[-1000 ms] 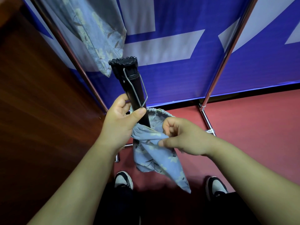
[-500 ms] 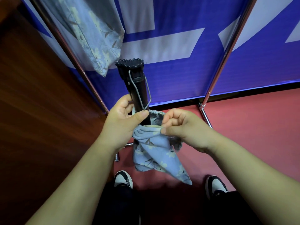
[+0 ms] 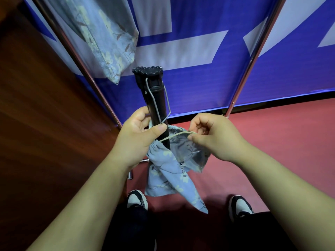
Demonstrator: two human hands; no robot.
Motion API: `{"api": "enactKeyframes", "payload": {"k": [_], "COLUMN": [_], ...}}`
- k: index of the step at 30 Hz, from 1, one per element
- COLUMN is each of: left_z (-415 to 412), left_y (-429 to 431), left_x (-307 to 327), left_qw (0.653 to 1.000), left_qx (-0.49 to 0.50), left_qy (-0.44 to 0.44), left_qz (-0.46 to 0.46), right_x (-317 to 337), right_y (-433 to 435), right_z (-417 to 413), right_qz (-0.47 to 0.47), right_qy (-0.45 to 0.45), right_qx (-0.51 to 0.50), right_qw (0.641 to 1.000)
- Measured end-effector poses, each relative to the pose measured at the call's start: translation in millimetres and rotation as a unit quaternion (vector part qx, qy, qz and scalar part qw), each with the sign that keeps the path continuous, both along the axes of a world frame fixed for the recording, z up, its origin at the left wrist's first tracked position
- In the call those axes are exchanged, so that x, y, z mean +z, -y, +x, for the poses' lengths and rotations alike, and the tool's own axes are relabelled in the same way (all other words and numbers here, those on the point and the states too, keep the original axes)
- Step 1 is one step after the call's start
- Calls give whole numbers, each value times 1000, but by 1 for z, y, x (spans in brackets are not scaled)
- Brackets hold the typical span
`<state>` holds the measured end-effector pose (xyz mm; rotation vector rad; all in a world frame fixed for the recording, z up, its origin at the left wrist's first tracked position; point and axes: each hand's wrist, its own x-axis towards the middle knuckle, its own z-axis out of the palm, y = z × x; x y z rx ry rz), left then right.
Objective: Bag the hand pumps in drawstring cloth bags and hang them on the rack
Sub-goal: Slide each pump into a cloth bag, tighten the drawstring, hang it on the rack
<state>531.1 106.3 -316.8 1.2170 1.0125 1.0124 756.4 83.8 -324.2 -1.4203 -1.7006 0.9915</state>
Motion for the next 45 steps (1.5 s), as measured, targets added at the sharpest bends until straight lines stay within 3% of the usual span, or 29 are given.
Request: {"api": "enactKeyframes", "payload": {"k": [13, 21, 32, 39, 45], "left_z": [8, 4, 6, 10, 9], "left_y": [5, 3, 6, 11, 10], "left_x": [0, -1, 8, 16, 20], "left_qw": [999, 999, 997, 994, 992], "left_qx": [-28, -36, -59, -98, -115], "left_qy": [33, 4, 40, 37, 41], "left_qz": [-20, -19, -42, -42, -44], "right_x": [-4, 18, 41, 42, 47], "right_y": [0, -6, -3, -1, 4], "right_z": [-15, -2, -1, -24, -30], "right_qz": [49, -100, -238, -142, -94], "right_qy": [57, -149, -366, -355, -340], "right_qx": [-42, 30, 70, -71, -80], "right_qw": [996, 983, 897, 921, 932]}}
